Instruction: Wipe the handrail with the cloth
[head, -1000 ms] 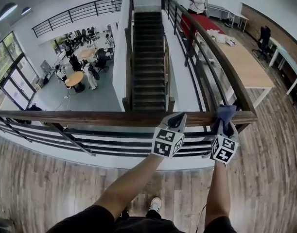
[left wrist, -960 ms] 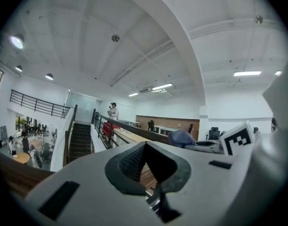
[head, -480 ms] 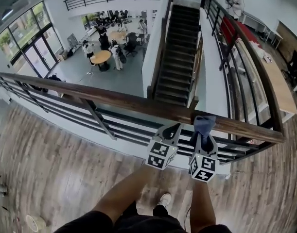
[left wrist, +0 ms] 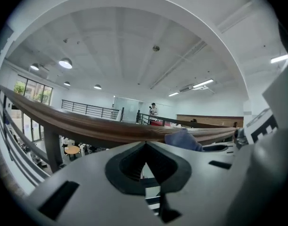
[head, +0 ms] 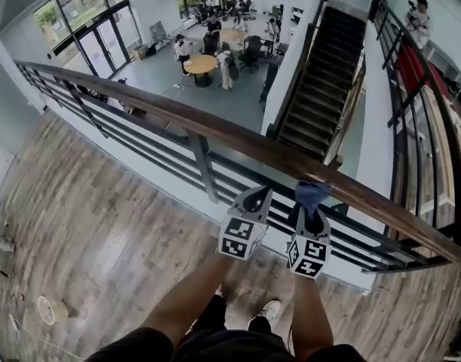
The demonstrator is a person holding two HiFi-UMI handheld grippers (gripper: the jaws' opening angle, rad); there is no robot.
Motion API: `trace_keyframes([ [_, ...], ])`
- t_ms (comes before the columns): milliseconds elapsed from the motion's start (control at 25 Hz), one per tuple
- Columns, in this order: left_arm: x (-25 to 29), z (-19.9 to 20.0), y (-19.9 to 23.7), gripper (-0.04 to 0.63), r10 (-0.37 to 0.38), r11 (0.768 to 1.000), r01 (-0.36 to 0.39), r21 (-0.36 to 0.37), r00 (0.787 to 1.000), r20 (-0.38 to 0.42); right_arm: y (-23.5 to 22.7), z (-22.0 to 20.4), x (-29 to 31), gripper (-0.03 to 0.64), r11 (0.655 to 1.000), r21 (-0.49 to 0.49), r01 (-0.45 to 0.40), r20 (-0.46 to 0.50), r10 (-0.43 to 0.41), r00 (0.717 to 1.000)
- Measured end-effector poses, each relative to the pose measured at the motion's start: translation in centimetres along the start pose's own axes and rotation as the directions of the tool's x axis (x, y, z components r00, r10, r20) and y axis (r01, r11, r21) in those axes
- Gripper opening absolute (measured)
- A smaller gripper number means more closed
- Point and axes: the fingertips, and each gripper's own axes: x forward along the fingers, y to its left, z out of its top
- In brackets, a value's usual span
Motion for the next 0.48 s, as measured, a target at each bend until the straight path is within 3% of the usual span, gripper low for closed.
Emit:
trace_keyframes([
  [200,-2.6,-2.3,8.0,-0.002,0.054,0.998,-0.055,-0.036,0.998,-0.021,8.8,-2.1,6.0,0.092,0.992,-0.015,-0.121,-0.077,0.120,0.990],
  [480,-4.9,-5.2,19.7,-0.002,0.160,0.984,-0.166,-0.066,0.984,-0.077,19.7,-4.3,15.0,0.092,0.978,-0.067,-0.200,-0.119,0.191,0.974],
])
